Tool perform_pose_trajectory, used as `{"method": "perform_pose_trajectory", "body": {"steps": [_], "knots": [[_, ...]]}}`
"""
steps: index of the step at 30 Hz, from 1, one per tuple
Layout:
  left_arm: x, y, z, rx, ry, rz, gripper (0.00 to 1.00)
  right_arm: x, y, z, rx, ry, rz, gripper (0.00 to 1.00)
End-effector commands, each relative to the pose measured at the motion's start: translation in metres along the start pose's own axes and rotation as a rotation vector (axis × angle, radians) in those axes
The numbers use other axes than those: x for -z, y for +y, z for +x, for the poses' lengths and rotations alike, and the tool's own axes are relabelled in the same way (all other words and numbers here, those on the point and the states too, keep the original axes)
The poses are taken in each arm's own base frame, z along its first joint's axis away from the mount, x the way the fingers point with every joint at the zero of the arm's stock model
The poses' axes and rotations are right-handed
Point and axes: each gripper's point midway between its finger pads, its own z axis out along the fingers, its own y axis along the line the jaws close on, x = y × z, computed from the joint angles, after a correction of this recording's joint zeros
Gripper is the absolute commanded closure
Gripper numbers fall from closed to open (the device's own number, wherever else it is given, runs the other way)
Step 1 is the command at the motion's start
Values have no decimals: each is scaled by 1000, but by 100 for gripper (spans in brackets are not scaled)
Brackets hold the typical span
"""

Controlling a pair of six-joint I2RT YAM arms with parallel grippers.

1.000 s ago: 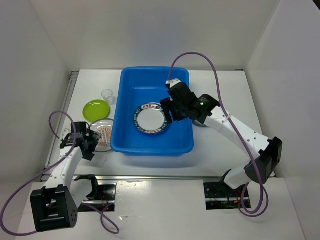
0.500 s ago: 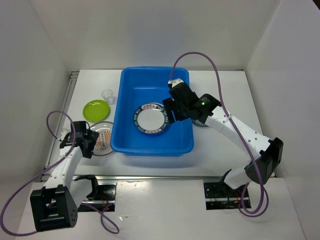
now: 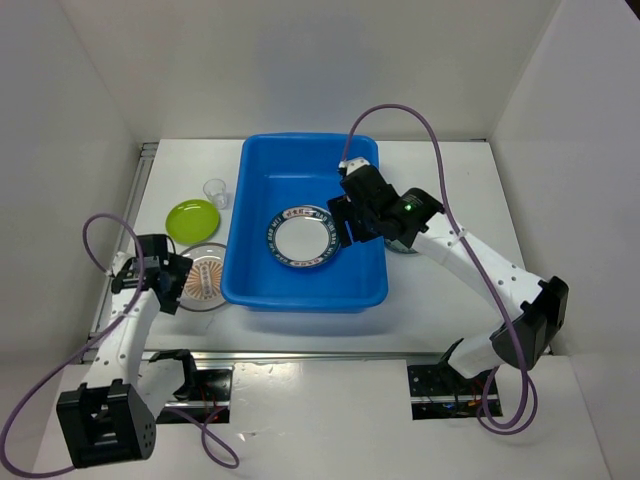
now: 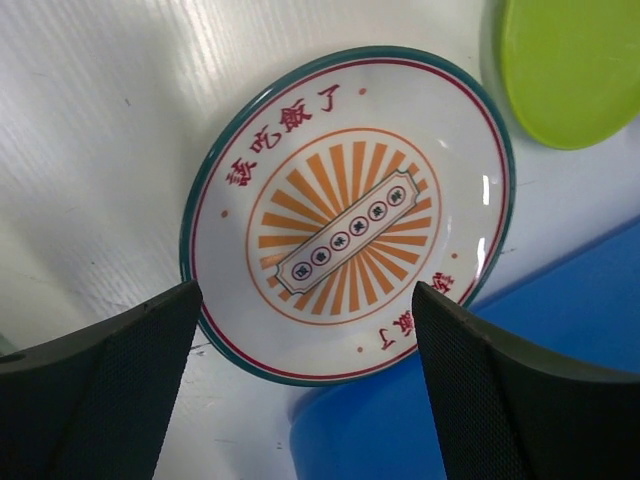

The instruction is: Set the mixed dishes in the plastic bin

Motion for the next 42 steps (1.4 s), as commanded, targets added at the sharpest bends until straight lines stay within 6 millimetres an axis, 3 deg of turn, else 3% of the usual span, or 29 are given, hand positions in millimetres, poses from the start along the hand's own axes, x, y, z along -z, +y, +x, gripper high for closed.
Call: {"method": "perform_pose_trajectory", "body": {"steps": [1,11,20,23,31,36,42], "knots": [[-1,12,0,-7,13,-87,7,13,-9,-2,-24,-21,19,21],[-21,31,19,-9,85,-202,6,0,-23,14,-80,36,45,21],[-43,43,38,30,128,-207,5,6,-35,8,-116,23,71,21],[-46,34,35,38,114,-171,5,5,-36,7,-113,27,81,21],[-49,9,23,47,52,-37,16,10,-39,3,-112,30,93,21],[-51,25,34,60,69,-33,35,11,-41,0,-110,28,112,21],[-48,28,41,98,69,31,39,13,-42,-1,-101,28,112,21]]}}
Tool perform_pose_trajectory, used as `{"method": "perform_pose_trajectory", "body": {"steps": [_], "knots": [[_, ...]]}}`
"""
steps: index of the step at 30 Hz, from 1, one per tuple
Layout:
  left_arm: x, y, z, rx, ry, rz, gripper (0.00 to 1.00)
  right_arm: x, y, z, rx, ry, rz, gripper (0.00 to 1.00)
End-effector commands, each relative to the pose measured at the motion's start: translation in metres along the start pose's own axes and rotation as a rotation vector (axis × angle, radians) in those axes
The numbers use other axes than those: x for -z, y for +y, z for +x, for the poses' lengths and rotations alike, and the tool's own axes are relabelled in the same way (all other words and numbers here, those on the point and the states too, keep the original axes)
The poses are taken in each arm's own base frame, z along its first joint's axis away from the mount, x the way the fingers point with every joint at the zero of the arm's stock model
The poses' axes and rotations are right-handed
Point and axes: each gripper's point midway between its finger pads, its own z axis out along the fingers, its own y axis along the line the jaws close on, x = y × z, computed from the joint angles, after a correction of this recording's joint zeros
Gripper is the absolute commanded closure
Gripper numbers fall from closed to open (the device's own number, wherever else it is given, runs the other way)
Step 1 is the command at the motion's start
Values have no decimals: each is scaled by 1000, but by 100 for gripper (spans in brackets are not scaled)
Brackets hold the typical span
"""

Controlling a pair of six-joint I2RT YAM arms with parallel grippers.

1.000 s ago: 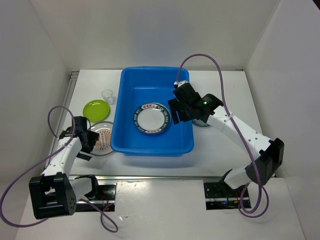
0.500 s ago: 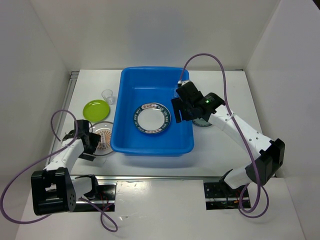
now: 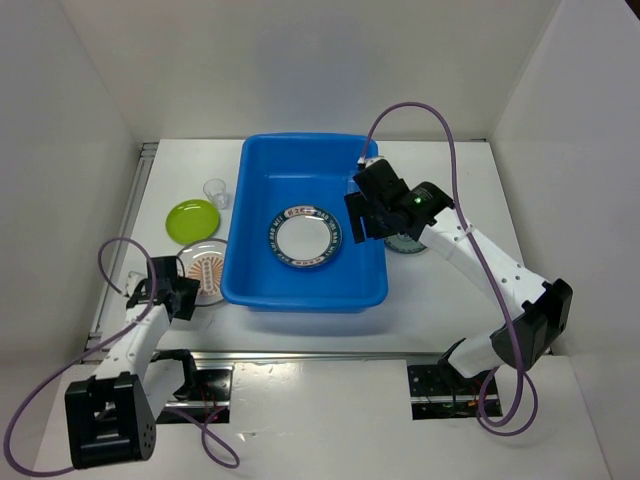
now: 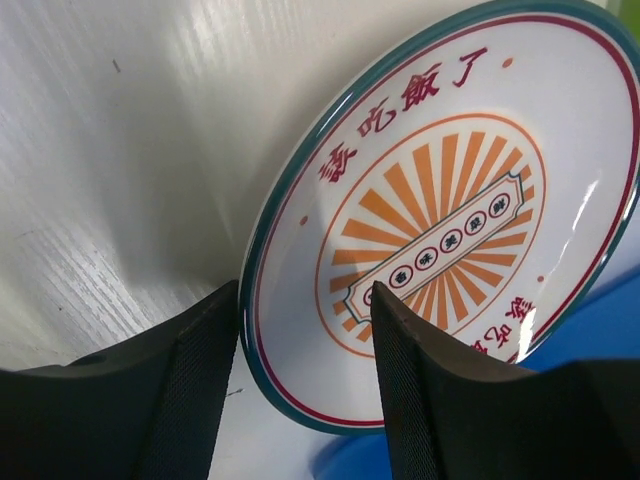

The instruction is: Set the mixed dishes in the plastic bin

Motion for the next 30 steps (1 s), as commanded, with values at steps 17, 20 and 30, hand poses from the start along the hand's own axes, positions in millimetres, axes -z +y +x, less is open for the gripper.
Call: {"method": "perform_pose_trajectory", "body": {"steps": [17,20,30], "knots": [[12,-11,-6,69,-46,115,100,17,-5,-16,-11,-58,-3,21],[24,-21,-19,57,-88,122,100,15,-3,-14,-8,-47,-9,21],[83,-86,-46,46,-117,304,100,10,1,-17,2,-43,-17,21]]}}
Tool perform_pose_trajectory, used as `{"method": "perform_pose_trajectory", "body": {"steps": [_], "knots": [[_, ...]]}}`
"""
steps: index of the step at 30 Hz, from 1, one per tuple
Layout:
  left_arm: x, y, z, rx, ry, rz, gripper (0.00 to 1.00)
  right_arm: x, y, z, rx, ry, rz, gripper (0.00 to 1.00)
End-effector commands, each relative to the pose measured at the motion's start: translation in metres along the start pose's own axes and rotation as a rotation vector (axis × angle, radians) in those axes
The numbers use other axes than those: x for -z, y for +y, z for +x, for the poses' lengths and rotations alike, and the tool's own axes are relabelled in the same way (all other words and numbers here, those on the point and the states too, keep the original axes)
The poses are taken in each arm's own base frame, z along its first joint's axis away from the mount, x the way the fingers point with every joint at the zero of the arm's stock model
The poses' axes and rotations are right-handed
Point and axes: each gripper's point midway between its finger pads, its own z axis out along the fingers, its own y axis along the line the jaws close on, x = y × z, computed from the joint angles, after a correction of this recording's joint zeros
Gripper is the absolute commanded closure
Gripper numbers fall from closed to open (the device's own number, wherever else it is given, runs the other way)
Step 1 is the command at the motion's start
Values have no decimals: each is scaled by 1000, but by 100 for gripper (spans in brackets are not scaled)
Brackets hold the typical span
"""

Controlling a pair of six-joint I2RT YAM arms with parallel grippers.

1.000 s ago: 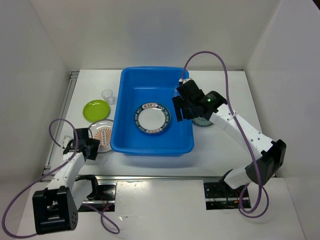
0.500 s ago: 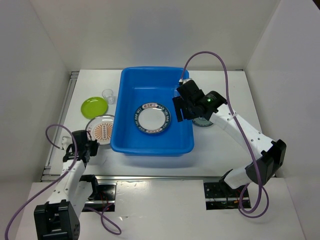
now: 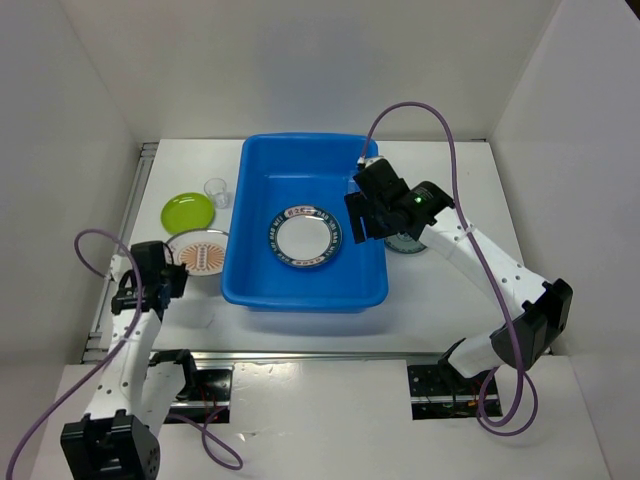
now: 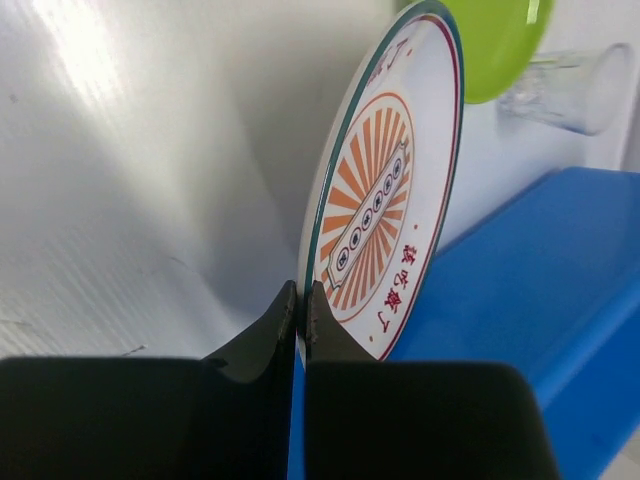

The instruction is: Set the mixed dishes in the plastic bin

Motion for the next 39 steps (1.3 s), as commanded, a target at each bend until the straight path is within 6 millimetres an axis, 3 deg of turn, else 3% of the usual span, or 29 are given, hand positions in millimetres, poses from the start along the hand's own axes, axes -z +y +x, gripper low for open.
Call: {"method": "perform_pose_trajectory", "body": {"steps": [1,2,9,11,13,14,15,17,18,19,20,21,23,24,25,28,29,31,35,36,39], "knots": [[24,-48,-21,-13,-48,132,100,11,3,-20,-7,-54,-28,21],[32,-62,-28,-8,-59,163,100,8,4,-21,-7,-54,-28,21],[54,-113,-54,-117,-124,229,100,5,5,-22,2,-54,-28,21],[73,-142,-70,-143,-169,293,100,5,5,-22,2,-54,-28,21],[77,-173,-69,-221,-166,366,100,5,5,-22,2,-54,-28,21],[96,-203,-69,-254,-164,446,100,2,6,-21,5,-46,-25,21],[83,-218,-61,-322,-134,439,100,2,6,-21,5,-46,-25,21],[88,-250,-35,-411,-79,506,100,-1,7,-20,8,-38,-23,24],[75,-266,-24,-448,-60,520,100,-2,7,-22,5,-46,-25,24],[83,-285,-17,-485,-49,571,100,-2,5,-23,14,-50,-13,24],[82,-294,-5,-515,-15,589,100,0,5,-26,11,-58,-16,24],[66,-299,21,-566,56,583,100,-3,2,-26,13,-57,11,24],[71,-316,52,-640,138,649,100,-1,-3,-28,2,-65,39,24],[61,-313,83,-682,199,630,100,-1,-5,-29,2,-68,50,24],[59,-310,98,-714,218,626,100,-1,-8,-30,2,-73,67,24],[46,-298,143,-776,293,599,100,-6,-19,-34,-59,-72,117,17],[40,-295,148,-783,315,589,100,-13,-33,-33,-95,-50,149,16],[29,-274,174,-824,382,545,100,-19,-45,-37,-152,-55,152,16],[16,-249,179,-846,394,477,100,-26,-74,-50,-302,-99,124,14],[13,-243,180,-851,402,459,100,-31,-90,-49,-341,-97,140,14],[0,-220,183,-879,420,392,100,-36,-101,-54,-378,-112,131,14]]}}
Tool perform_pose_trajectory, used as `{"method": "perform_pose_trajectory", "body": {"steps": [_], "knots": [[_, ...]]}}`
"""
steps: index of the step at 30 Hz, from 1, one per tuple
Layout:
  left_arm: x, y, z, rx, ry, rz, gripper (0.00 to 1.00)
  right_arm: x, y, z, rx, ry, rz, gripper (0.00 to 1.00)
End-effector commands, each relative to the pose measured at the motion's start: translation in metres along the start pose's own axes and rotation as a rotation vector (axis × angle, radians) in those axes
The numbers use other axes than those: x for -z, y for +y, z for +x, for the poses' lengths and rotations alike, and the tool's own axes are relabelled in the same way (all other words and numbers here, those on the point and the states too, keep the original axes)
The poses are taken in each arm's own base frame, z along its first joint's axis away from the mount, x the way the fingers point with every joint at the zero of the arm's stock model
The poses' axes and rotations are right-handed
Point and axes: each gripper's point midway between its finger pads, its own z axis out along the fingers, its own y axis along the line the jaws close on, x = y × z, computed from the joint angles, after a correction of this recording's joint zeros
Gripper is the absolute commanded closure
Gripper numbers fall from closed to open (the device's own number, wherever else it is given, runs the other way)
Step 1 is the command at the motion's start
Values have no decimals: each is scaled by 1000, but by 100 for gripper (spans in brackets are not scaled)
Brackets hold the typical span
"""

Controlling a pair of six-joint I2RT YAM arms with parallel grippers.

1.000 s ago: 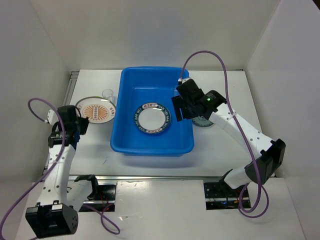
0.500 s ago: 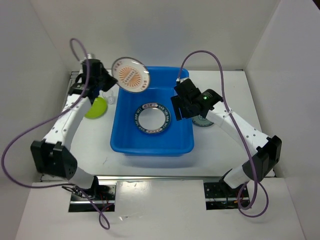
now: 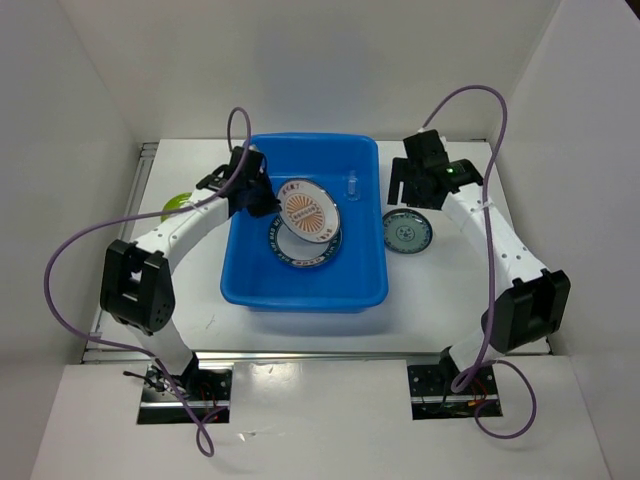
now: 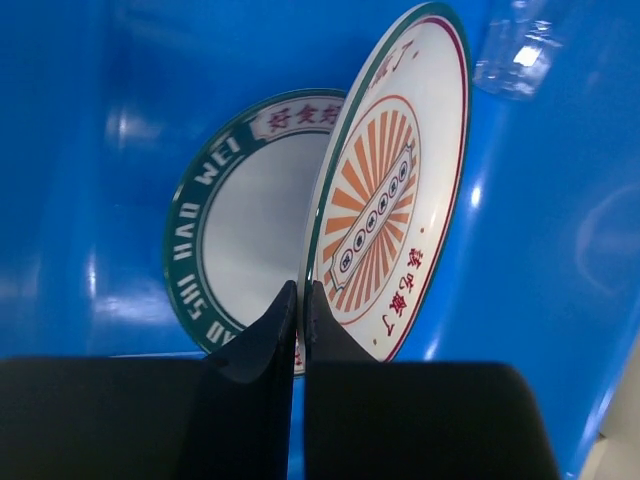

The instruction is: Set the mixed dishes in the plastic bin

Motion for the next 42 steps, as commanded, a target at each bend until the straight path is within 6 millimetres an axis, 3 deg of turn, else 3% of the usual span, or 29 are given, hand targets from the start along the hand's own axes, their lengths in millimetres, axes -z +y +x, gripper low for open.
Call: {"method": "perform_pose_trajectory", "body": {"steps": [1,7,12,15,17,21,25,29,30,32,34,36,38,42], "knots": [[2,2,-3,-15,-22,14,100,1,8,-21,-71,-76,-70,14],[-9,24,26,0,59,-31,100,-8,13,-18,-58,-60,-86,14],[-1,27,37,33,91,-30,100,-11,14,-18,-49,-60,-86,14],[-3,43,46,34,103,-91,100,-17,15,-17,-49,-59,-86,14],[-11,56,55,25,129,-135,79,-22,15,-8,-42,-34,-85,14],[-20,73,64,22,137,-196,66,-29,18,-2,-42,-29,-98,14],[-21,79,55,25,90,-234,65,-26,20,-5,-46,-42,-114,14],[-8,64,31,1,27,-206,53,-32,9,-14,-107,-68,-89,14],[0,51,17,2,-10,-174,39,-36,4,-13,-131,-61,-87,14],[14,36,-3,-28,-69,-135,28,-48,-18,-12,-266,-32,-86,14],[31,12,-30,-44,-133,-80,18,-60,-31,-4,-387,3,-98,16],[42,-2,-42,-62,-162,-39,12,-70,-45,10,-476,33,-90,18],[50,-11,-48,-62,-175,-7,8,-71,-48,20,-550,47,-63,20],[58,-22,-57,-71,-196,23,4,-81,-46,62,-626,157,-33,21]]}}
